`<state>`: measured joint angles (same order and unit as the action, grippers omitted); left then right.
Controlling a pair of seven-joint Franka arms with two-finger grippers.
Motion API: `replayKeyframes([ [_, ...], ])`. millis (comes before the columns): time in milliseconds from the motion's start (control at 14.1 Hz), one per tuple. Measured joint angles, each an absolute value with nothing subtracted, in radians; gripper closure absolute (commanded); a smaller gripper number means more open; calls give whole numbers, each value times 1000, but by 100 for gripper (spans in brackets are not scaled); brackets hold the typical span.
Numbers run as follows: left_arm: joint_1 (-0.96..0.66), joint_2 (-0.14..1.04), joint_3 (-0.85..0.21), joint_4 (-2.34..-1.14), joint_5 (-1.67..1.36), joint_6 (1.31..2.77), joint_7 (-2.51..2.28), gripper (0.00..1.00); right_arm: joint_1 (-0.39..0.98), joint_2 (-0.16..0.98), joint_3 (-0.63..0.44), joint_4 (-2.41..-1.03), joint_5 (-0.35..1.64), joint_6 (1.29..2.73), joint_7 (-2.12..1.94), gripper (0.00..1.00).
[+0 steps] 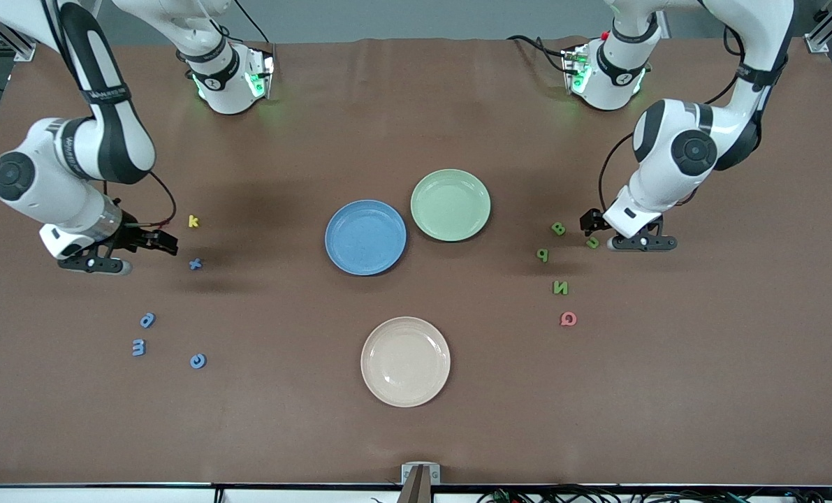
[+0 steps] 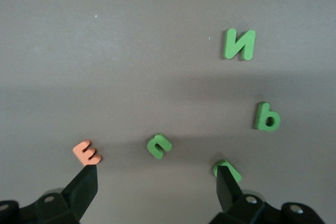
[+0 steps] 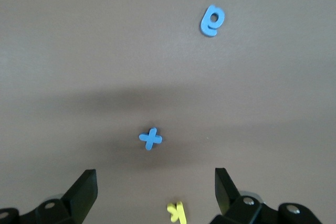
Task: Sort letters by color into matching plates
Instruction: 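Grasp the blue x with the right gripper while the left gripper grasps the green u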
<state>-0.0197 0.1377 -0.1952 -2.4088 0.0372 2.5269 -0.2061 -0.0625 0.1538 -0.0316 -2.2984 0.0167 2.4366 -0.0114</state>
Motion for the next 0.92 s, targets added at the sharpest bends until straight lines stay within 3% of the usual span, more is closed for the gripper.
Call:
replayKeyframes([
  [212,-13,203,-195,-2414,57,2586,-206,3,-60,225,-27,-2322,17,2553,-11,9],
  [496,4,254,-195,-2418,95,2628,-206,15,-47,338,-20,-2322,17,2696,-11,22],
  [921,5,320,-195,-2424,96,2703,-206,31,-46,377,-20,-2320,17,2712,-11,26],
])
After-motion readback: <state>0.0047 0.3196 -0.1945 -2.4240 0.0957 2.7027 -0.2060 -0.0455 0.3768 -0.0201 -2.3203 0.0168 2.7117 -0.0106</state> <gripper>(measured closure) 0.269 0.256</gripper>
